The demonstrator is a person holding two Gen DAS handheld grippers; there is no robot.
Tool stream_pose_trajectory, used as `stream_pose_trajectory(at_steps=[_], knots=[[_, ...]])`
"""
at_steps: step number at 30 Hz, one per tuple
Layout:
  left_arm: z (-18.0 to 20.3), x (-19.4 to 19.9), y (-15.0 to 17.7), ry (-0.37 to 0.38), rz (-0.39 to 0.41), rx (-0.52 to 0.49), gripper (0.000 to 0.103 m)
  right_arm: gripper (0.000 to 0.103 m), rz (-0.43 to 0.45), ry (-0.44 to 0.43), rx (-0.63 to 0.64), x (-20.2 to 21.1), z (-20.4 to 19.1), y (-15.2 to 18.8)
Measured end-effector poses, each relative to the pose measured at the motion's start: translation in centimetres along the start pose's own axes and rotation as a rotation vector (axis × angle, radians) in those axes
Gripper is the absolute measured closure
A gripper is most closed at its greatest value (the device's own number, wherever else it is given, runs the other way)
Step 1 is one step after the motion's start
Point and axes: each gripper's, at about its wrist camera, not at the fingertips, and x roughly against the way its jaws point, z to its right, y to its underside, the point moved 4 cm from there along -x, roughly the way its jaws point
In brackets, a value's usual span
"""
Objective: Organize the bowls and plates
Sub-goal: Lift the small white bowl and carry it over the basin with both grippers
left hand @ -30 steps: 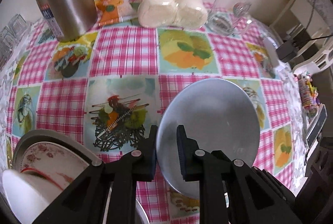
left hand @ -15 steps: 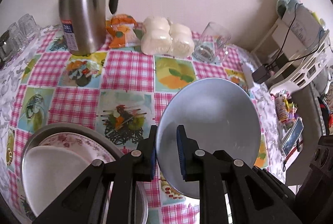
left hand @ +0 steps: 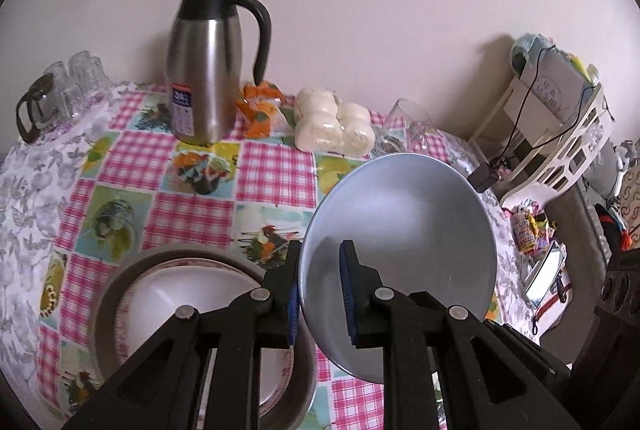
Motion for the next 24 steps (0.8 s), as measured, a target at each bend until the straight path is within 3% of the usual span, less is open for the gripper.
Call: stream_pose_trajectory(at_steps=[24], knots=[[-7.0, 6.9, 1.6, 0.003, 0.134, 0.091, 0.085, 0.074, -0.039, -0.032, 0.118, -1.6, -8.2, 2.8]])
